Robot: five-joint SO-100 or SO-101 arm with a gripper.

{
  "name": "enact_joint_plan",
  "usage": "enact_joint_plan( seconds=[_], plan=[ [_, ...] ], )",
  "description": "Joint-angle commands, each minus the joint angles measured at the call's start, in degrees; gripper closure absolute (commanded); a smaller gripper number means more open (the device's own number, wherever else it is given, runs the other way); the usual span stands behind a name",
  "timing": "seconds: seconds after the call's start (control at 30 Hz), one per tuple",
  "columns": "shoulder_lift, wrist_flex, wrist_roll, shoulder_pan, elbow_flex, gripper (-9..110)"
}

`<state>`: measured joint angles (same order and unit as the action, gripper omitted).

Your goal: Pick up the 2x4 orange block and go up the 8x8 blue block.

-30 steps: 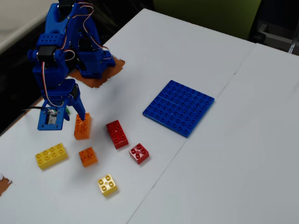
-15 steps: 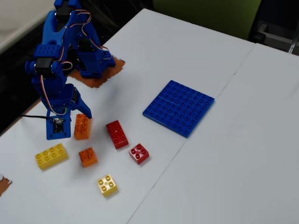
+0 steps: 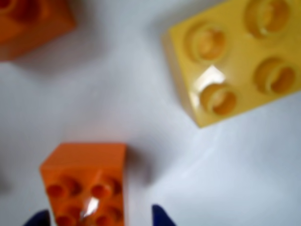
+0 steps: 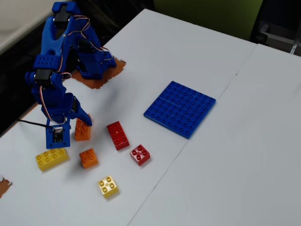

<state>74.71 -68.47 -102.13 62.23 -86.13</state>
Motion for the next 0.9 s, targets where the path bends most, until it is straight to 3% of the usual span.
enact_joint_plan(
  seconds=[0.0,0.87],
  plan=[
    [0.0,1.93,-0.35,0.26,2.2,76],
    [-0.79,2.46,-0.97,-1.32,-0.97,76]
  ],
)
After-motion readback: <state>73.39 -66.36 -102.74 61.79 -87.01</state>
